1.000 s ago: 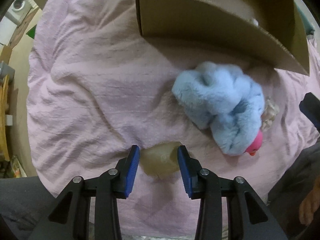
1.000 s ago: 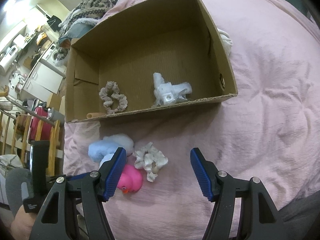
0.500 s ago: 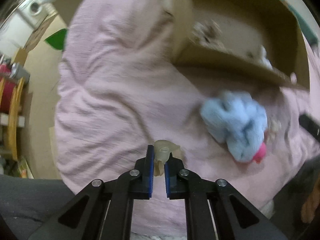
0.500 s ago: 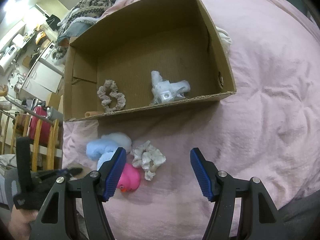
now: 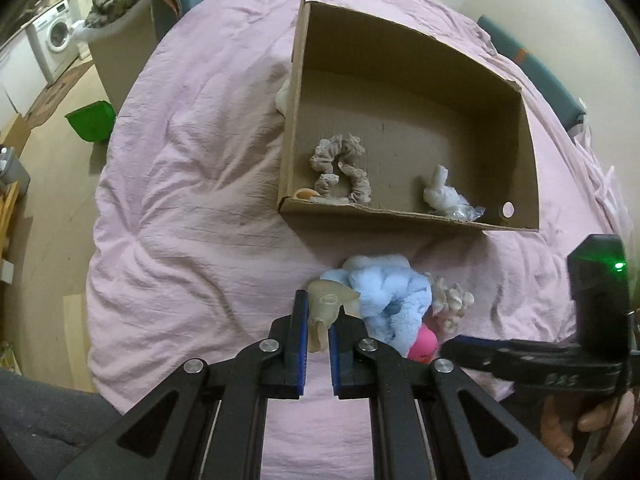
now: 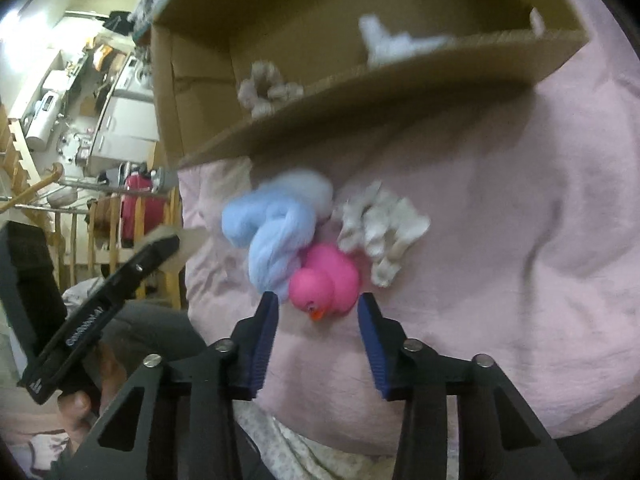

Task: Organize soft objects
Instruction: 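Grasp the pink rubber duck with the right tool while the left tool grasps a beige item, then carry the pink duck and beige item into the box and open both tools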

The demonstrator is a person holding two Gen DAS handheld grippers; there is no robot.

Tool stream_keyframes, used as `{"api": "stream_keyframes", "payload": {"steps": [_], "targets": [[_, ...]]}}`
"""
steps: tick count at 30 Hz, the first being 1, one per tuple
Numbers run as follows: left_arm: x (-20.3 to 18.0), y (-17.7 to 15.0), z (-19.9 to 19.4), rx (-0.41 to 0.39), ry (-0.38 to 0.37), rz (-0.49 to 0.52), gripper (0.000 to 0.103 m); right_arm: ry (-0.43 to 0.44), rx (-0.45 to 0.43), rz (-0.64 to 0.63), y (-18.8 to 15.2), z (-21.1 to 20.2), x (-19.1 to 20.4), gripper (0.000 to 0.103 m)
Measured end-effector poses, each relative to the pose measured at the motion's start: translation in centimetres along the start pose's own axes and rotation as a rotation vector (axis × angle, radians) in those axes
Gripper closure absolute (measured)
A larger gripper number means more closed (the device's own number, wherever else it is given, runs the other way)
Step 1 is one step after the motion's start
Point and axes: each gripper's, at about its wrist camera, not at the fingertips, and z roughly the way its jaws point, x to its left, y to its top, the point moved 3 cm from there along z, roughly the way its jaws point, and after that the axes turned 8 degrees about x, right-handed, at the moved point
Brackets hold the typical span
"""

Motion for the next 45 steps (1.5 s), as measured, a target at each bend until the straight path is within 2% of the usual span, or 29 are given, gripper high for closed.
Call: {"api": "stream_keyframes", "payload": {"steps": [7,12,16,17,25,29,37,41,45], "targets": [[0.5,0.0,1.1,0.022,-0.006,-0.022,0.095,-0.055,0.035,-0.03,0.9,2.2,0.7,0.06],[0.5,0.1,1.8,0.03,0.01,-0.023,0.095,-0.144,0.031,-0.082,1.2,3.1,1.3,0.06],[0.2,0.1,1.8,0.02,0.023,-0.011,0.095,-0.216,0.006,-0.137,0.9,3.1,1.7,0.066],[0.2,0.1,1.7,0.017,0.023,-0.009,0.095,-0.221,-0.002,-0.15,0.8,2.9,1.9,0.074],[0.5,-0.2,0.7,-0.009,0.03,-0.015,0.095,-0.194,-0.035,-0.153,-1.3,-0.2,1.4,0.074],[0.0,-0.2,0.3,-0.028,0.043,0.008,0.095,-0.211,-0.044,-0.158,-1.7,-0.6,1.5,0.074],[-0.6,-0.1,-2.0,-0.107,0.066,0.035,0.095,-0.207,-0.076,-0.187,-2.7,-2.3,2.6,0.074],[-0.7,0.5,-4.2,-0.169,0.039,0.021,0.095,-0.196,-0.122,-0.217,-2.8,-4.7,3.2,0.074],[-1.2,1.1,-6.2,-0.232,0.046,0.043,0.095,-0.165,-0.222,-0.237,-2.3,-7.7,3.6,0.074]]}}
